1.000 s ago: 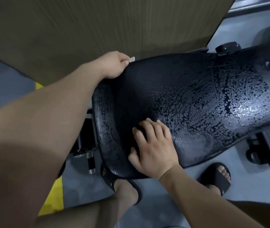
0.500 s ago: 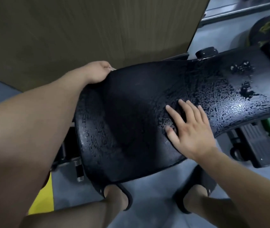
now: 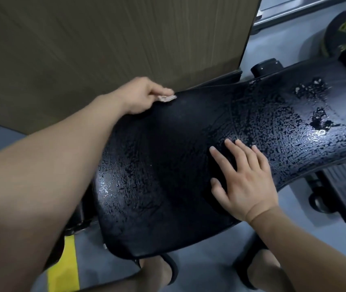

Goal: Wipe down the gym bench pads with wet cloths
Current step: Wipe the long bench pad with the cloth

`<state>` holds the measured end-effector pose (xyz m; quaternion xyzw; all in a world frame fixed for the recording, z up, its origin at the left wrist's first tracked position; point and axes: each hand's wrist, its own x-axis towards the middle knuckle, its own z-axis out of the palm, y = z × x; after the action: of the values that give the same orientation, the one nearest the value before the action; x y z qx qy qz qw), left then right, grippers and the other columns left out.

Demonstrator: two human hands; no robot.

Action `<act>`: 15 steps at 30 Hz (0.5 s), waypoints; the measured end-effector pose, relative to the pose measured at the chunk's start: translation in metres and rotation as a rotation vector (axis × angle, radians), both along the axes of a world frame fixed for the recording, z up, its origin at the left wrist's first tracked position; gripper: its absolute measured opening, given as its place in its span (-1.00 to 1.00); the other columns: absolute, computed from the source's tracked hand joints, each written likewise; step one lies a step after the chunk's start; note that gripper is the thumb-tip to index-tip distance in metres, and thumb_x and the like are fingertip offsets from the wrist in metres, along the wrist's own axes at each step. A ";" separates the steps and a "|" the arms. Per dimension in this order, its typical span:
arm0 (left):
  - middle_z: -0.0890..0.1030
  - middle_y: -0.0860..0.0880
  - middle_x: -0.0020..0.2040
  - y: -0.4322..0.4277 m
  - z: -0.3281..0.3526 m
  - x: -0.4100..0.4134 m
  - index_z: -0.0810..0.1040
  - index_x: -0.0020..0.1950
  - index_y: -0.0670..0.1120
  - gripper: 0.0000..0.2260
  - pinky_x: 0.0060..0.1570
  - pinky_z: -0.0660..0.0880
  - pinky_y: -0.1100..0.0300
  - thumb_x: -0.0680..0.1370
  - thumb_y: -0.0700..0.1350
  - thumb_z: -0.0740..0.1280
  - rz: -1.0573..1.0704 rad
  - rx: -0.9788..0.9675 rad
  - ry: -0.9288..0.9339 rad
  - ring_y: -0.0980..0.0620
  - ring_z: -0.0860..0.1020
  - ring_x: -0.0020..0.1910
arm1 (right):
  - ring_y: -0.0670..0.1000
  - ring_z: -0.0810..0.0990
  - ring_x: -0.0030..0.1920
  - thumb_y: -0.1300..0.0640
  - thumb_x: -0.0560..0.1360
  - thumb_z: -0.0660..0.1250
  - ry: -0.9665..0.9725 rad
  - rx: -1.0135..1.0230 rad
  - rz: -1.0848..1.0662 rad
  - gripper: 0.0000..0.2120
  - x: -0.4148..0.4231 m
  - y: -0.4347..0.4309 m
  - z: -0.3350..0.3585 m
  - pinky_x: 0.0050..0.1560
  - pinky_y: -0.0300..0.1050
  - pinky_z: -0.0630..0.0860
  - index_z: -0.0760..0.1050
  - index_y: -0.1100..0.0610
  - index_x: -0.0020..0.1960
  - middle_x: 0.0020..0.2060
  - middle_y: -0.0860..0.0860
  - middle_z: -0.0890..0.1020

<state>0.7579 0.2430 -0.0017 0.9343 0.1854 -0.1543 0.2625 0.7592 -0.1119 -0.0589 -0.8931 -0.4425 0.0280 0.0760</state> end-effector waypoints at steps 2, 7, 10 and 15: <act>0.58 0.21 0.29 0.009 0.004 -0.024 0.60 0.36 0.14 -0.68 0.24 0.32 0.47 0.66 -0.15 0.28 0.058 0.058 0.031 0.21 0.51 0.30 | 0.19 0.26 0.56 -0.19 0.51 0.20 0.002 0.022 0.004 -0.35 0.000 0.000 -0.002 0.57 0.22 0.10 0.32 -0.03 0.57 0.53 0.15 0.36; 0.68 0.03 -0.09 0.004 -0.004 -0.008 0.67 0.06 -0.01 -0.61 -0.03 0.49 0.17 0.66 0.24 0.20 0.202 0.070 0.043 0.03 0.60 -0.03 | 0.21 0.28 0.55 -0.18 0.51 0.22 -0.007 0.063 0.006 -0.36 0.000 -0.001 -0.005 0.55 0.24 0.13 0.35 -0.02 0.56 0.52 0.16 0.38; 0.67 -0.03 -0.03 -0.004 -0.020 0.022 0.62 0.11 -0.06 -0.69 -0.08 0.46 0.18 0.70 0.11 0.19 0.168 0.098 0.091 -0.06 0.63 -0.01 | 0.22 0.29 0.54 -0.18 0.50 0.23 -0.003 0.077 0.008 -0.35 0.001 -0.001 -0.007 0.55 0.25 0.13 0.35 -0.02 0.56 0.51 0.17 0.38; 0.59 -0.01 0.31 -0.028 -0.029 0.069 0.52 0.43 -0.04 -0.66 0.22 0.34 0.27 0.72 0.04 0.18 0.080 0.023 0.050 0.02 0.52 0.27 | 0.24 0.31 0.53 -0.18 0.48 0.25 -0.001 0.096 0.015 -0.34 0.002 -0.002 -0.006 0.54 0.26 0.14 0.37 -0.01 0.55 0.50 0.16 0.40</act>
<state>0.8271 0.2152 -0.0307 0.9250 0.2308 -0.1649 0.2529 0.7612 -0.1141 -0.0654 -0.8852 -0.4499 0.0069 0.1185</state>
